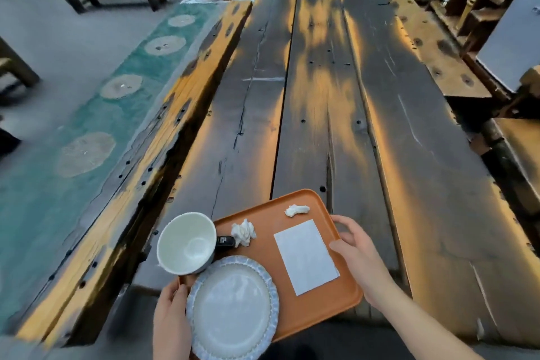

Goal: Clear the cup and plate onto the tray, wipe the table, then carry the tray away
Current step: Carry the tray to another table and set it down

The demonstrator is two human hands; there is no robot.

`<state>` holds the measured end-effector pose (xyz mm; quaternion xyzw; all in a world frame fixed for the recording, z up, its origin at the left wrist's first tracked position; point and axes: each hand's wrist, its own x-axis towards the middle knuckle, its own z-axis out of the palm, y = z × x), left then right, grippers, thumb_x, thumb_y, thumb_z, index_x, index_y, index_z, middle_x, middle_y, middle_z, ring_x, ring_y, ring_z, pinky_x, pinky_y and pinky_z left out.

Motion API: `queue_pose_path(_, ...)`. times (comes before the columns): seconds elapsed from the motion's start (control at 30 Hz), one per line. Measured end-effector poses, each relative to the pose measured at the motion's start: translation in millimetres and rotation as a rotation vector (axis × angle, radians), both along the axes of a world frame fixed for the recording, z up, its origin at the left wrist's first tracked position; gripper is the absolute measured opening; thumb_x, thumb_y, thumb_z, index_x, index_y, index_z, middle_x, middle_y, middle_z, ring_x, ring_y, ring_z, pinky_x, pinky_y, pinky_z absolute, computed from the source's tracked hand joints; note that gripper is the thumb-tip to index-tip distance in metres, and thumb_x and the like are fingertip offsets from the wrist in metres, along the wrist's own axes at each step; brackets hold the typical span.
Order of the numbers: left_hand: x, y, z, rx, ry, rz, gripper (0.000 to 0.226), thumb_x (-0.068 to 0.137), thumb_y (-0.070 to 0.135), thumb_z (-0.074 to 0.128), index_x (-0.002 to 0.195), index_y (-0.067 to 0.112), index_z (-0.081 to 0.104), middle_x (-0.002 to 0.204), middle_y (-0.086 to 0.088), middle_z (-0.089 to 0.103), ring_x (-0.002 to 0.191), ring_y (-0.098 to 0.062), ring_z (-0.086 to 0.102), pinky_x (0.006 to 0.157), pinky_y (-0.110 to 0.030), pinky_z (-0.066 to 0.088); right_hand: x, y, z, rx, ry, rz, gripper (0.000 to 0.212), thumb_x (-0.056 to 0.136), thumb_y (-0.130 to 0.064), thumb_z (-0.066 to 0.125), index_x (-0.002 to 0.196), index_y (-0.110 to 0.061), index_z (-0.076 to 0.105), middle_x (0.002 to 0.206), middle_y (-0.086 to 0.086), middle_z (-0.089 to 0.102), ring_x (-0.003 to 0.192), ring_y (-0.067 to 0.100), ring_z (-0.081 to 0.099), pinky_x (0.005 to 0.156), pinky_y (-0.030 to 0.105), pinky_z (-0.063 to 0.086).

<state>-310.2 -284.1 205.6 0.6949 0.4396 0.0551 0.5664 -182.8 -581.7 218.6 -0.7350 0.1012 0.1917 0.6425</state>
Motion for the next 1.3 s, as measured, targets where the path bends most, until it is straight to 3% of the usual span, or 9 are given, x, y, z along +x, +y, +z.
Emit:
queue_pose_path(0.1,-36,17,5,0.015,0.021,0.124,0.023,0.109,0.014,0.045,0.123,0.01,0.062,0.107,-0.003,0.062,0.12,-0.035,0.06,0.092,-0.032,0.042,-4,37,-3,-0.002,0.008,0.114,0.026,0.095,-0.03,0.062,0.111,-0.049,0.054,0.093,-0.02,0.073,0.084,0.004,0.073,0.059,0.023,0.059)
queue_pose_path(0.23,-83,49,13,-0.001,-0.013,0.404,0.015,0.107,0.015,0.049,0.115,0.011,0.061,0.099,-0.001,0.063,0.083,-0.005,0.057,0.064,-0.023,0.04,-17,100,-2,0.007,0.006,0.272,0.027,0.096,-0.027,0.061,0.11,-0.049,0.054,0.088,-0.02,0.073,0.08,0.003,0.072,0.051,0.017,0.055)
queue_pose_path(0.43,-171,110,12,-0.059,-0.064,0.696,0.014,0.105,0.019,0.052,0.106,0.021,0.066,0.102,-0.002,0.069,0.088,-0.016,0.064,0.064,-0.032,0.046,-55,219,6,0.015,-0.029,0.488,0.029,0.096,-0.027,0.06,0.105,-0.053,0.055,0.085,-0.019,0.071,0.077,0.004,0.072,0.048,0.019,0.055)
queue_pose_path(0.57,-234,166,11,-0.089,-0.105,0.807,0.013,0.103,0.025,0.056,0.101,0.027,0.068,0.101,0.0,0.072,0.091,-0.019,0.068,0.065,-0.035,0.05,-95,310,2,-0.02,-0.081,0.596,0.028,0.095,-0.03,0.062,0.109,-0.053,0.056,0.095,-0.011,0.071,0.083,0.015,0.072,0.06,0.034,0.062)
queue_pose_path(0.73,-325,246,8,-0.094,-0.121,0.958,0.02,0.104,0.028,0.051,0.106,0.025,0.071,0.104,-0.003,0.076,0.098,-0.027,0.071,0.083,-0.048,0.058,-163,430,-9,-0.081,-0.105,0.715,0.024,0.096,-0.036,0.062,0.117,-0.044,0.054,0.102,-0.016,0.067,0.088,0.014,0.068,0.054,0.026,0.055)
queue_pose_path(0.9,-404,306,13,-0.081,-0.132,1.065,0.027,0.1,0.039,0.049,0.116,0.03,0.069,0.109,0.0,0.076,0.104,-0.028,0.071,0.092,-0.053,0.057,-230,538,-11,-0.148,-0.119,0.934,0.007,0.098,-0.037,0.056,0.095,-0.037,0.063,0.094,-0.012,0.071,0.086,0.016,0.069,0.062,0.033,0.054)
queue_pose_path(1.1,-464,361,9,-0.056,-0.175,1.291,0.02,0.102,0.036,0.05,0.119,0.037,0.061,0.103,0.017,0.069,0.095,-0.01,0.065,0.068,-0.031,0.048,-285,651,1,-0.209,-0.165,1.237,0.014,0.099,-0.041,0.053,0.104,-0.031,0.061,0.096,-0.011,0.07,0.087,0.015,0.069,0.068,0.035,0.056)
queue_pose_path(1.23,-487,400,4,-0.098,-0.189,1.384,0.019,0.102,0.032,0.05,0.114,0.036,0.065,0.103,0.009,0.074,0.097,-0.018,0.068,0.072,-0.034,0.052,-305,715,2,-0.209,-0.219,1.397,0.005,0.097,-0.045,0.055,0.099,-0.043,0.059,0.091,-0.022,0.071,0.08,0.007,0.071,0.068,0.031,0.056)
queue_pose_path(1.3,-496,427,0,-0.107,-0.175,1.411,0.018,0.102,0.032,0.051,0.106,0.039,0.067,0.095,0.011,0.076,0.096,-0.019,0.07,0.073,-0.036,0.053,-313,748,-3,-0.221,-0.228,1.45,0.014,0.096,-0.05,0.054,0.11,-0.048,0.051,0.098,-0.027,0.067,0.087,0.007,0.068,0.073,0.032,0.056)
